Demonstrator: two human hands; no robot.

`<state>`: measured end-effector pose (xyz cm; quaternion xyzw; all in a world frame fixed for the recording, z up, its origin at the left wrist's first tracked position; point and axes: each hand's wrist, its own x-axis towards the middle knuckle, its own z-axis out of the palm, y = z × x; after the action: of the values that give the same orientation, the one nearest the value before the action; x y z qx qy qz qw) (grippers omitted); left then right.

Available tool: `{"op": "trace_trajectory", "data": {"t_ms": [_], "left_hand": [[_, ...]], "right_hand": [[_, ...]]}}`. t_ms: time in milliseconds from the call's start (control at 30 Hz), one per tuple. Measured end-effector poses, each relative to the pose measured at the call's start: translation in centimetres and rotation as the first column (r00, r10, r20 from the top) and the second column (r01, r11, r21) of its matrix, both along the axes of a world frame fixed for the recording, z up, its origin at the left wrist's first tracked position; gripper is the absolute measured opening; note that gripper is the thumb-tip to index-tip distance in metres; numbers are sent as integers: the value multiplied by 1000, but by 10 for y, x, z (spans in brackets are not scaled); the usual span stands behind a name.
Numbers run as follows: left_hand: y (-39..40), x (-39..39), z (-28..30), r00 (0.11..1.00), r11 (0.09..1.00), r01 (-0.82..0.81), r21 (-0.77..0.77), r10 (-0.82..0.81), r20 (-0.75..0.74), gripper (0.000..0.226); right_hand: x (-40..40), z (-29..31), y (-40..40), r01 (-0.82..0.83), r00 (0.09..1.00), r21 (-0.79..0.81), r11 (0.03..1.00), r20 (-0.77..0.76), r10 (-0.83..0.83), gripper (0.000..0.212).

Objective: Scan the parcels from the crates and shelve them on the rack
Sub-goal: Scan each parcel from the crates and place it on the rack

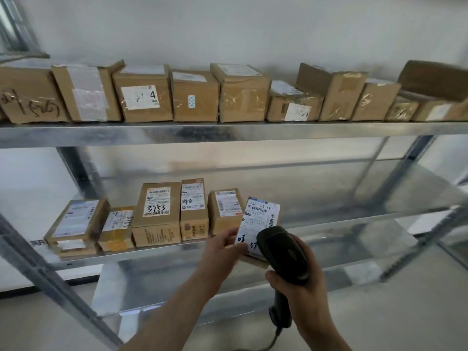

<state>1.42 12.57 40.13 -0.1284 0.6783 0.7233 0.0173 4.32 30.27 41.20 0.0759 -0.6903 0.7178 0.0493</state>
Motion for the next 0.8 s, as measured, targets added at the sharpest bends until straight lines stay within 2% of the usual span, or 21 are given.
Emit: {"op": "trace_trajectory", "data": {"t_ms": [267,533,800], "left_hand": [[27,-44,-12,999,987,21,-160,-15,35,37],[58,-106,-36,995,958,-15,-287,41,87,39],[79,-153,-55,988,817,-66,-573,134,78,30]], "right_hand": [[-53,-16,26,15,999,-18,1000,42,-15,73],[-153,-51,59,-114,982,2,993,150,112,77],[-233,-79,67,-226,920,-85,970,308,241,70]]}}
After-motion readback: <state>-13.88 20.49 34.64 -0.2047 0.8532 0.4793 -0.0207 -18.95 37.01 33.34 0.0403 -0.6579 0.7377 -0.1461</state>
